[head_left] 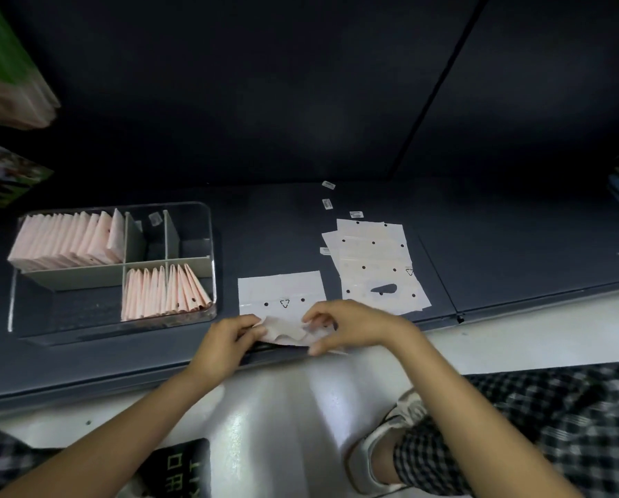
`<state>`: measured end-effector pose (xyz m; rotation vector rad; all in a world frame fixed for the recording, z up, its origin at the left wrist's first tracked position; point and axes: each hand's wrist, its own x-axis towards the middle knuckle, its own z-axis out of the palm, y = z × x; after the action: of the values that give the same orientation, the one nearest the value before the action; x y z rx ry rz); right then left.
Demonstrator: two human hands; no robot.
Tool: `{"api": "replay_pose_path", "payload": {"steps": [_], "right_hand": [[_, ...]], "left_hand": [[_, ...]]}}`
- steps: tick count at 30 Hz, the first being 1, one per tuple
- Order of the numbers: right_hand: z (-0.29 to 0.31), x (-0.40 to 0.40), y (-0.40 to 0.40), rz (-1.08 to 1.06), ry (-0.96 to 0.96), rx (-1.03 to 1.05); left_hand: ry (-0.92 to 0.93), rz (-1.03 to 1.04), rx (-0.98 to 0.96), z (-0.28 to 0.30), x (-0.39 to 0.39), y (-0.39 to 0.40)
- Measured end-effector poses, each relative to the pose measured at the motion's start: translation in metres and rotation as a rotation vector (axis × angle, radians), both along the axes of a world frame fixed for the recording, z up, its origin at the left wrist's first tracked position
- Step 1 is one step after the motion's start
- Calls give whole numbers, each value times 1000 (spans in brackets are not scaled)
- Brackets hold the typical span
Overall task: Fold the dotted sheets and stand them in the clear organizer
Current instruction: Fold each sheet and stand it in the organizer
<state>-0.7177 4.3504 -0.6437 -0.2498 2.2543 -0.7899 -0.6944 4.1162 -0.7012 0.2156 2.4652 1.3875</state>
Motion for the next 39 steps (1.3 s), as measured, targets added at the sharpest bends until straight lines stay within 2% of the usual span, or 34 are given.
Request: {"api": "replay_pose_path", "payload": {"steps": [3, 7, 9, 13, 16, 19, 24, 28, 30, 32, 34, 36, 39], "right_hand": [[-4, -11, 30, -112, -52, -69], [-25, -17, 25, -415, -31, -308], [-38, -23, 14, -518, 28, -296], [-57, -41, -3, -558, 160, -134], [-67, -51, -10, -518, 218, 76], [-75, -57, -13, -513, 198, 141], [-80, -63, -14, -516, 212, 168], [-80, -59, -13, -525, 231, 176], [-79, -49, -15, -553, 379, 217], [-78, -31, -17, -461, 688, 195], [-79, -12, -20, -160, 906, 100], [-86, 3, -18, 136, 972, 106], [-95, 11, -8, 268, 1014, 158]], "left_hand": [[-117, 121, 172, -4, -1, -1], [-236, 336, 403, -3, -4, 3], [-199, 379, 390, 0, -5, 6], [108, 356, 53, 3, 2, 14], [335, 81, -226, 0, 9, 19], [341, -191, -483, -13, 14, 17], [255, -383, -774, -28, 21, 5], [220, -452, -870, -29, 22, 0], [218, -464, -881, -28, 22, -2], [223, -482, -897, -28, 21, -2], [229, -487, -913, -28, 19, -2], [234, -480, -923, -28, 18, -2], [239, -465, -915, -27, 14, -3]]}}
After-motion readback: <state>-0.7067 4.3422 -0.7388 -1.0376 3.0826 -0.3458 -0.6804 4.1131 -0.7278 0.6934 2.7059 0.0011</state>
